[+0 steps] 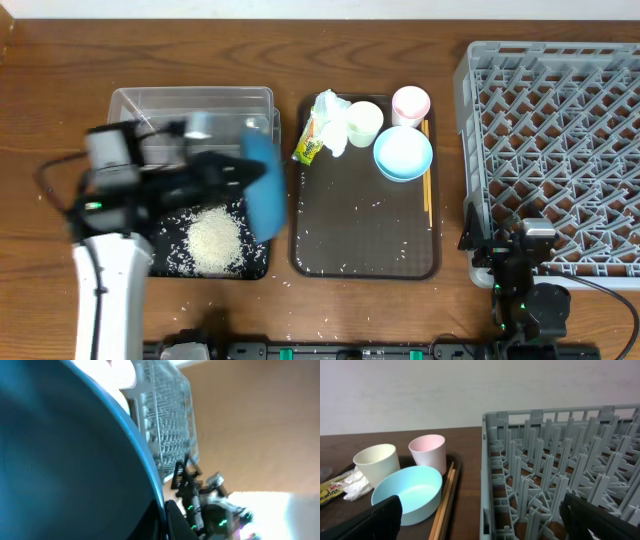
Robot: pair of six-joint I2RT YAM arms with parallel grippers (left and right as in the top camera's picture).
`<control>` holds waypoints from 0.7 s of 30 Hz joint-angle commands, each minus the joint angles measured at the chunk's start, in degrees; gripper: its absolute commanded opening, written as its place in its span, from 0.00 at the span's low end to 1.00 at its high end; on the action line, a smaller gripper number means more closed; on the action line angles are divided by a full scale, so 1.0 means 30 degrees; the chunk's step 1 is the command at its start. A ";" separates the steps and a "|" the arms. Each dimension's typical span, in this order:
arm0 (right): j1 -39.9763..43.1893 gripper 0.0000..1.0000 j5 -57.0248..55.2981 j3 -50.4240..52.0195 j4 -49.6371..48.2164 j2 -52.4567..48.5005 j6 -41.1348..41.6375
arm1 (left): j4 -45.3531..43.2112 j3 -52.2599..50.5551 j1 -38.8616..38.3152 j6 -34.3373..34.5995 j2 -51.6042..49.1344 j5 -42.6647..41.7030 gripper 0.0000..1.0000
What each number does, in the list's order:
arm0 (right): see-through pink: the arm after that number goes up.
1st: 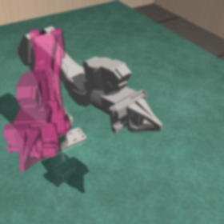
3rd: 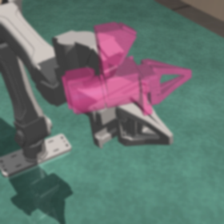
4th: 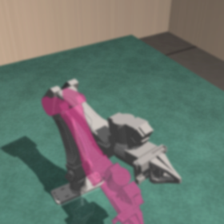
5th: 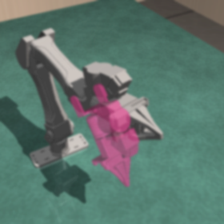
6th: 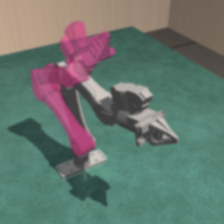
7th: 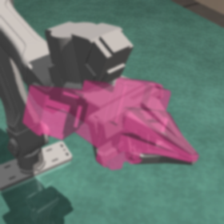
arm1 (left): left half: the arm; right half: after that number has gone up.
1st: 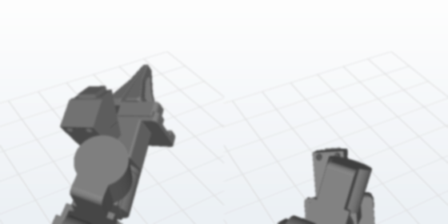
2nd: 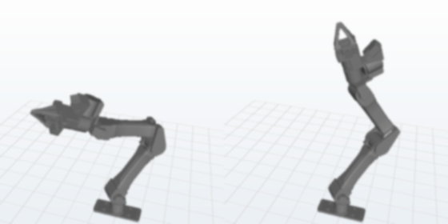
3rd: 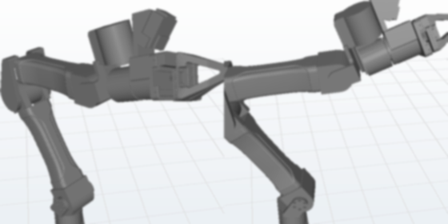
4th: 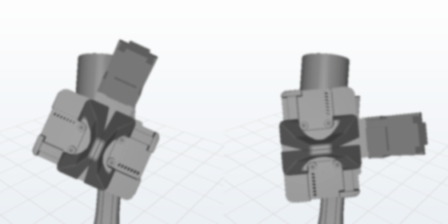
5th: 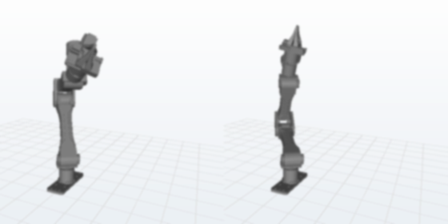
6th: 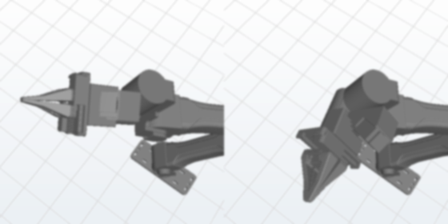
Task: Sort waste into correct bins and load items into the dishwasher rack
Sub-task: 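Carry the empty blue plate back and set it on the brown tray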
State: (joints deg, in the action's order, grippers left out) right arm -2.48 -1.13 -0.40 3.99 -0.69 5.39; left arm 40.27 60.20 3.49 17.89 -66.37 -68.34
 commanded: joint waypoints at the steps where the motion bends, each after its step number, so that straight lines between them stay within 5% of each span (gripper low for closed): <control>1: 0.0211 0.99 -0.0182 0.0029 0.0044 0.0087 -0.0255 | -0.1996 0.0554 -0.3934 0.1719 0.0408 0.2448 0.06; 3: 0.0211 0.99 -0.0182 0.0029 0.0044 0.0087 -0.0255 | -0.2936 0.0554 -0.6178 0.1260 0.0328 0.3912 0.06; 5: 0.0211 0.99 -0.0182 0.0029 0.0044 0.0087 -0.0255 | -0.3118 0.0554 -0.9253 0.0095 0.0044 0.8480 0.06; 12: 0.0211 0.99 -0.0182 0.0029 0.0044 0.0087 -0.0255 | -0.3417 0.0546 -1.3114 -0.2506 -0.1515 1.6269 0.06; 21: 0.0211 0.99 -0.0182 0.0029 0.0044 0.0087 -0.0255 | -0.5100 0.0546 -1.5242 -0.2820 -0.5326 1.7588 0.06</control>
State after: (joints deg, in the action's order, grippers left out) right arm -2.48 -1.13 -0.40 3.97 -0.69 5.39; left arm 26.15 60.40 -41.01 11.42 -79.66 -19.07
